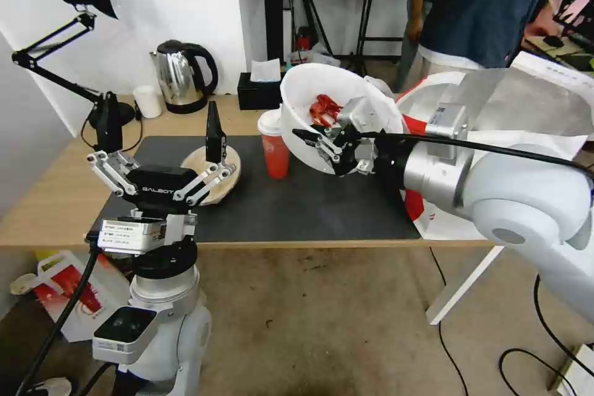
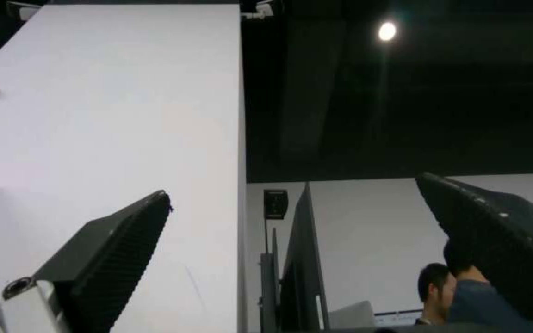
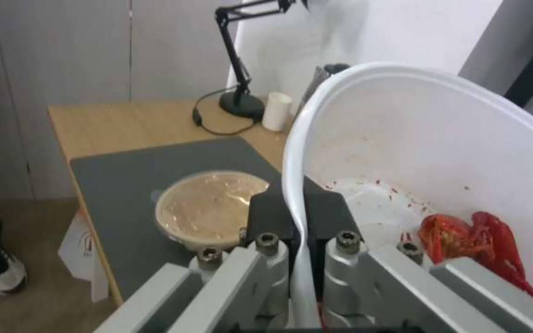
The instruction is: Pick up the trash from the table and place it into the takeout bag.
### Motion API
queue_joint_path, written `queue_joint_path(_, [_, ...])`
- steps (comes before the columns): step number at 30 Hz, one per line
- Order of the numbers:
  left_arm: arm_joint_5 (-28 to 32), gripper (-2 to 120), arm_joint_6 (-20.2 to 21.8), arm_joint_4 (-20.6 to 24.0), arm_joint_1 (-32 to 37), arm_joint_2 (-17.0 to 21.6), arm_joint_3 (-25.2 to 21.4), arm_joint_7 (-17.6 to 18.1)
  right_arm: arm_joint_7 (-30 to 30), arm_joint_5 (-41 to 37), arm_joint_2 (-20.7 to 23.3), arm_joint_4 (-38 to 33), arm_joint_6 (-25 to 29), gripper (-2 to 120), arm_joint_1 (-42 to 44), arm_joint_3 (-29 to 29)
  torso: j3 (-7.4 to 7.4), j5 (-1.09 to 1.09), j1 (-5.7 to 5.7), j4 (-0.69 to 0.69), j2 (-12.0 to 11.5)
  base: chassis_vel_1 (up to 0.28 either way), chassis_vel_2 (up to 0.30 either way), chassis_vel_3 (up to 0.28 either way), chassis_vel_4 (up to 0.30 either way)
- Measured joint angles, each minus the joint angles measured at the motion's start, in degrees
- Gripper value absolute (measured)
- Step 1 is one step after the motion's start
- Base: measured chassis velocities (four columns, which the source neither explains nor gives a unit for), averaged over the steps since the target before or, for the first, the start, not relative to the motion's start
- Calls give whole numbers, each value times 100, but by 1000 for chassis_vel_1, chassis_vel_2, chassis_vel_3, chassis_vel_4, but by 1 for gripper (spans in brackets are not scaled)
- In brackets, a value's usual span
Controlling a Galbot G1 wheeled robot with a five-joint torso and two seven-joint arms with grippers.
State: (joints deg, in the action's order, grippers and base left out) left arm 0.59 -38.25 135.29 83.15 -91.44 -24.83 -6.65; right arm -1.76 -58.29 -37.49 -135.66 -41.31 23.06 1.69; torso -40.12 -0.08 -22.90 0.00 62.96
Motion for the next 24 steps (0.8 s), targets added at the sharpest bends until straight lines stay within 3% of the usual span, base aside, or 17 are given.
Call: queue_joint_path(24, [-11, 100, -25, 10, 11, 0, 35, -1, 259, -251, 151, 54, 27, 0, -664, -225, 0, 0, -1, 0, 0, 0, 0, 0, 0])
